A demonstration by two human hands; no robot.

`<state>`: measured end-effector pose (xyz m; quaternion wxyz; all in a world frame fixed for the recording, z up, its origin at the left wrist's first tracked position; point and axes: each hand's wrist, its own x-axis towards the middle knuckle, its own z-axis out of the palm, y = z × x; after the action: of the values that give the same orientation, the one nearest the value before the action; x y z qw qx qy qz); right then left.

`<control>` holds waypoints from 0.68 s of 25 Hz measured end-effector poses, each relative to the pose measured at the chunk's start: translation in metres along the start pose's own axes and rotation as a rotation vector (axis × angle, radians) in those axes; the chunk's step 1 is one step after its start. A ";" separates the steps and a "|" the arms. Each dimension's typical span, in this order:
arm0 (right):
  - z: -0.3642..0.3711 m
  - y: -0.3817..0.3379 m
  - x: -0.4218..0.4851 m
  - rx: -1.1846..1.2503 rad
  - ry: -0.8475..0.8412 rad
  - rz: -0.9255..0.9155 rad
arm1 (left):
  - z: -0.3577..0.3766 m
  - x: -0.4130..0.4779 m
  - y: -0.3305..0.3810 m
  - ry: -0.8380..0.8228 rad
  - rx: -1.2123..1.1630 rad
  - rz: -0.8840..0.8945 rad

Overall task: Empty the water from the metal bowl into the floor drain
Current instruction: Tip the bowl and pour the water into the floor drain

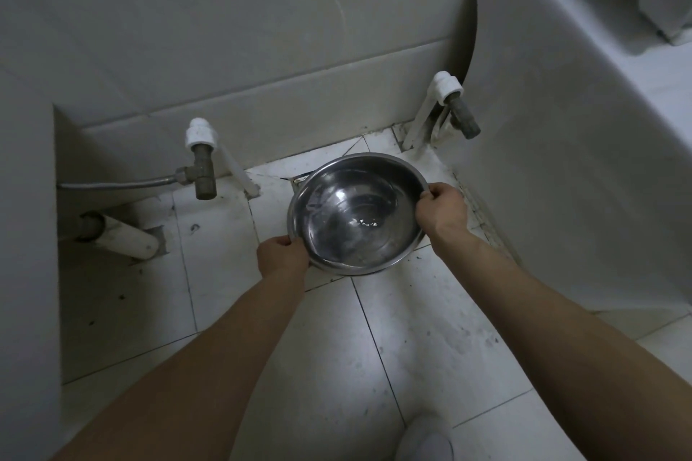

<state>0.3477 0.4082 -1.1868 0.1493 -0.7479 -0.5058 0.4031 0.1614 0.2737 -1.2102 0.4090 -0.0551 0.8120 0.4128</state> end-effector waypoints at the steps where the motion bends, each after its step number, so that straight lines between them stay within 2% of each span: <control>1: 0.000 0.001 0.001 0.001 0.000 0.003 | 0.001 -0.001 0.000 0.001 0.003 0.010; 17: -0.009 0.001 0.009 0.006 0.014 0.008 | 0.008 -0.004 -0.001 -0.073 0.073 -0.011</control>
<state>0.3567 0.4175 -1.1859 0.1536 -0.7524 -0.5005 0.3998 0.1698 0.2779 -1.2105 0.4422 -0.0296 0.8109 0.3821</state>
